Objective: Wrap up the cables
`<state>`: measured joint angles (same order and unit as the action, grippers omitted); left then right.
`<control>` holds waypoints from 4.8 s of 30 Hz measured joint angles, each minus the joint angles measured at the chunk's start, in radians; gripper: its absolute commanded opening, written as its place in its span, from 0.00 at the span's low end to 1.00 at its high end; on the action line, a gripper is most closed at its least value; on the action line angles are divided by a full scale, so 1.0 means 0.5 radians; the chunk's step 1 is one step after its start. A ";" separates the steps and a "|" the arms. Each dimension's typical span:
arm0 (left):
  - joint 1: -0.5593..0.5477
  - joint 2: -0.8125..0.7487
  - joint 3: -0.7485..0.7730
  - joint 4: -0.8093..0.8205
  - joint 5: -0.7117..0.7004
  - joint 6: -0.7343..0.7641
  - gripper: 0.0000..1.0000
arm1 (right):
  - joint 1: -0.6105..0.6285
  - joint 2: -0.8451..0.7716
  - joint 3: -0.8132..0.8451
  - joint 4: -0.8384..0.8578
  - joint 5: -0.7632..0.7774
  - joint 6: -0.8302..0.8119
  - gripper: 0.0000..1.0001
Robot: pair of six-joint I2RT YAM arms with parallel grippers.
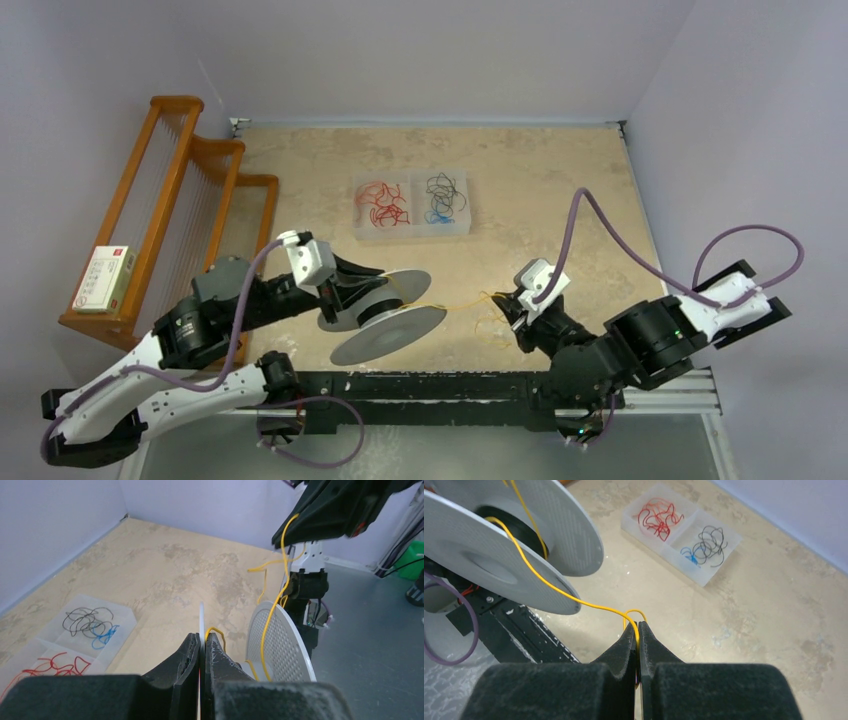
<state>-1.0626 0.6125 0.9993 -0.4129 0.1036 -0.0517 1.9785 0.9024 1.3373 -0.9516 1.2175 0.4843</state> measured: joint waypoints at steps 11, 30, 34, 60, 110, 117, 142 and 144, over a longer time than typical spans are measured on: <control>0.000 -0.056 0.027 0.325 0.024 -0.231 0.00 | 0.000 -0.077 -0.378 0.100 -0.027 0.284 0.00; -0.001 0.011 0.141 0.809 -0.032 -0.454 0.00 | 0.000 -0.055 -0.612 0.491 -0.090 0.418 0.00; -0.003 0.074 0.141 0.808 -0.245 -0.454 0.00 | -0.001 -0.053 -0.759 0.809 -0.105 0.285 0.00; -0.026 0.782 0.482 0.529 -1.475 -0.246 0.00 | -0.693 0.716 -0.793 2.239 -0.480 -0.824 0.02; -0.007 0.837 0.136 0.432 -1.461 0.018 0.00 | -0.865 0.282 -0.719 2.883 -0.691 -1.414 0.32; -0.007 0.755 0.145 0.472 -1.574 0.016 0.00 | -0.940 0.102 -1.003 2.705 -0.697 -1.186 0.52; -0.007 0.826 1.035 0.310 -1.594 -0.032 0.00 | -1.834 -0.042 -2.004 3.476 -1.979 -1.128 0.88; -0.007 0.833 1.084 0.275 -1.550 -0.040 0.00 | -1.930 -0.028 -2.037 3.557 -2.116 -1.157 0.88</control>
<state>-1.0660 1.0290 1.5414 -0.2756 -0.6716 -0.0715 1.0138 0.8883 0.3187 0.8268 0.1596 -0.0940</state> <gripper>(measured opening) 0.031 0.879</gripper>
